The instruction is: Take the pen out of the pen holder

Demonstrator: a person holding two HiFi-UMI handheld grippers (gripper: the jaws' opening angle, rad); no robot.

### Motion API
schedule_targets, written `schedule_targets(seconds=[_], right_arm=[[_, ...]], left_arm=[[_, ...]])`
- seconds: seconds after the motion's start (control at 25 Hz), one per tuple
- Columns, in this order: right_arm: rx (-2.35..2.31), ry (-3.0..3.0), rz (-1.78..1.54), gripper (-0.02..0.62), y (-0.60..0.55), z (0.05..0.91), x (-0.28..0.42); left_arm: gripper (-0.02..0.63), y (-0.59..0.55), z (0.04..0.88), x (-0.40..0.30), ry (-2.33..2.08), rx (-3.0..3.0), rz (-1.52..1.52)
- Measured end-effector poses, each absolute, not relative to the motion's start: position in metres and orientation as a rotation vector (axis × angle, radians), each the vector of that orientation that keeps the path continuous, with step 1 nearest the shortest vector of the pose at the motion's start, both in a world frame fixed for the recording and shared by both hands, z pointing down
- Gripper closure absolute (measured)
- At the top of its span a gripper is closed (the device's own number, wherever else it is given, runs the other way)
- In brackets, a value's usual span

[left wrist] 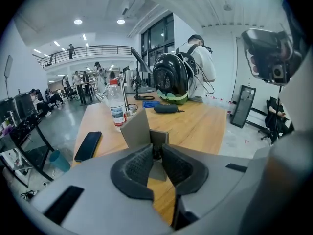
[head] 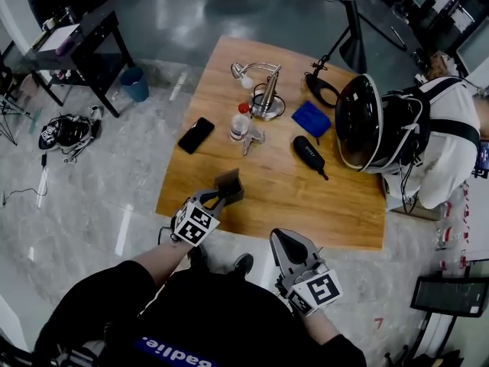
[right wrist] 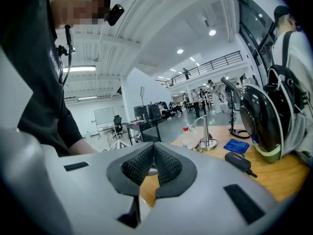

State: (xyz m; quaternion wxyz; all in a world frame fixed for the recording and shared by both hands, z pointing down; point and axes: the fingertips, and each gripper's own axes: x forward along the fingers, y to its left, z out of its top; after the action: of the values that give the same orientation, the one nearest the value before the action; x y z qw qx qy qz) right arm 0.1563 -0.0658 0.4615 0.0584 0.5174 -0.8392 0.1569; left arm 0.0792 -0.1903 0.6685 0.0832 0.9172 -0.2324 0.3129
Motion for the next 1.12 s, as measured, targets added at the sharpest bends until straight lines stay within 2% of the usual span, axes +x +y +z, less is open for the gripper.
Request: schedule_targets(seconds=[1.12], right_arm=[[1.447, -2.694, 0.400, 0.589, -0.086, 0.447, 0.115]], left_arm=[[0.541, -0.123, 0.486, 0.064, -0.618, 2.953, 0.621]])
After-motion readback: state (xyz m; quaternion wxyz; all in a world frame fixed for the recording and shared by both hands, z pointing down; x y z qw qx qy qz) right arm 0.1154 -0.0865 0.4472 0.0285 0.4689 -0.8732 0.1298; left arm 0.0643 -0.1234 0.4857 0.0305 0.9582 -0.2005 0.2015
